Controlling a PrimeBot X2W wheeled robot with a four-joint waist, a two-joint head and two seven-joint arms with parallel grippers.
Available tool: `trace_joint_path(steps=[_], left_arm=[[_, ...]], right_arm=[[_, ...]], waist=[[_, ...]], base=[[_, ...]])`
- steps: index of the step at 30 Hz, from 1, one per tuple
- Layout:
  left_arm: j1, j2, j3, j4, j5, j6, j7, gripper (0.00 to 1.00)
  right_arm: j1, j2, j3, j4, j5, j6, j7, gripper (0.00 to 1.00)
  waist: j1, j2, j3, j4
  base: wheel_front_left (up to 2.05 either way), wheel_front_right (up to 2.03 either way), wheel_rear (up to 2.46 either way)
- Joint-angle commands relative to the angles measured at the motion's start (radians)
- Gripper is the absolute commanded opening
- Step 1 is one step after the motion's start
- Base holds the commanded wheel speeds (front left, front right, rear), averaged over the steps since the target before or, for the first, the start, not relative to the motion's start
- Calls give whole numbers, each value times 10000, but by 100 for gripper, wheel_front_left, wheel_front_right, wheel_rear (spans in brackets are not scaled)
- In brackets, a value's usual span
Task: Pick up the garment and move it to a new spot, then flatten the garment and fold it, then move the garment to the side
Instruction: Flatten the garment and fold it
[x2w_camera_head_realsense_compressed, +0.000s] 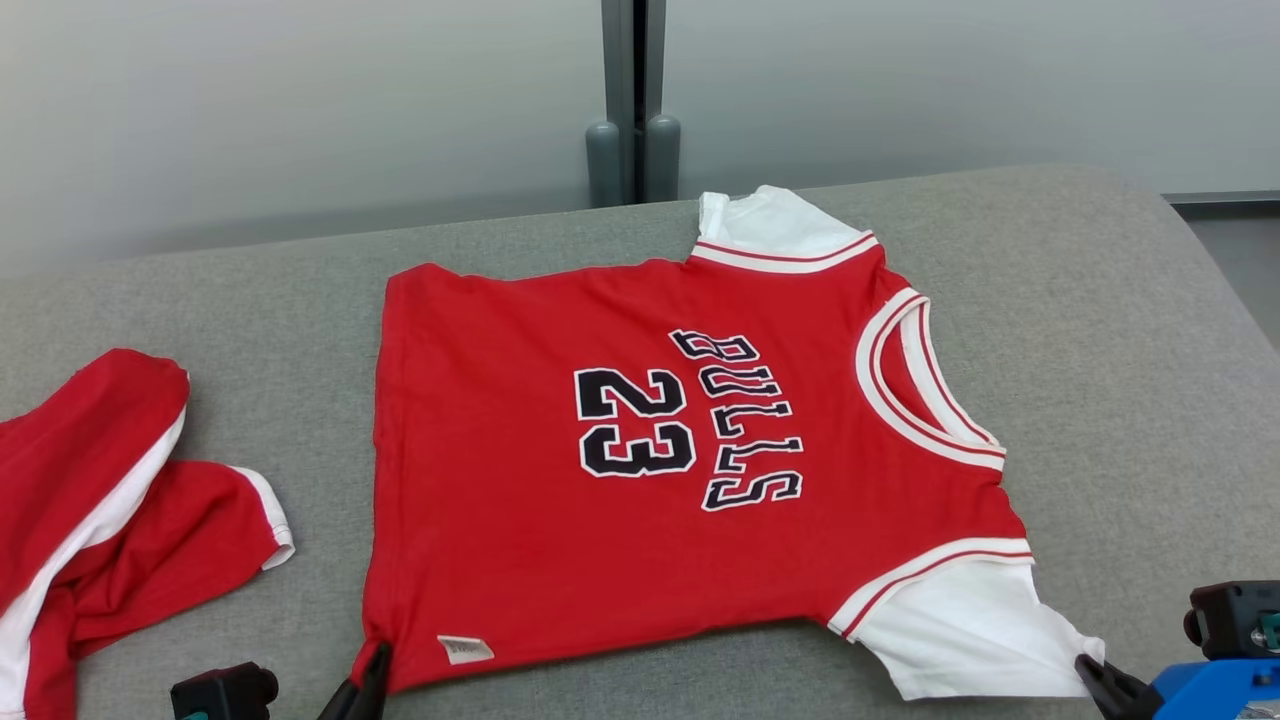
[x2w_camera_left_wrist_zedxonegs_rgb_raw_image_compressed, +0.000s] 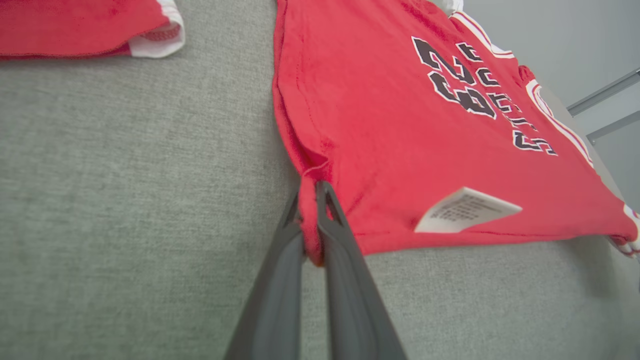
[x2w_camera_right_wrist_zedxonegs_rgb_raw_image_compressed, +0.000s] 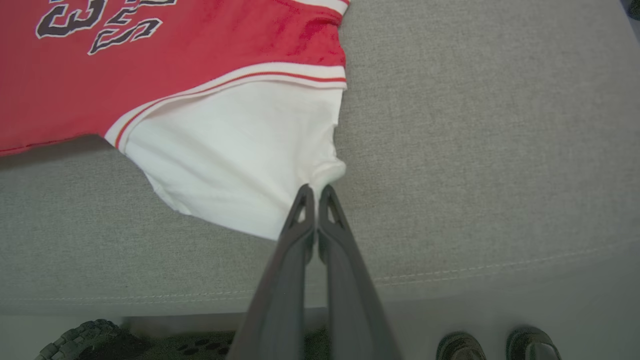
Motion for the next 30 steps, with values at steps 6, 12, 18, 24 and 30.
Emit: trace_joint_path(steps=[6,12,18,24,30], left_arm=[[-294,235,42,-1186,291,640,264,0],[-1415,68,-266,-1346,556,917,1064,0],[-2713,-197,-361,-1077,685,1366,1911,0],[-3721,-534,-328,-570,822,1880,2305,0],[-4383,-824,-307,-43,909,2144,2400,0]], right_arm=[[-722,-17,203,-230,-266,1,-182,0],[-2361,-242,783,180,-954,1,-210,0],[-3976,-683,1046,896,-924,1,-569,0],[-5355,-993,1021,1804,-1129,1,-1626,0],[-6254,-1049,1194,2763,-1285,1,-2409,0]], waist=[[1,2,56,209],[1,2,307,425],[1,2,875,716],[1,2,1566,907],[1,2,2049,952]], base=[[0,0,0],[0,0,0],[0,0,0],[0,0,0],[0,0,0]])
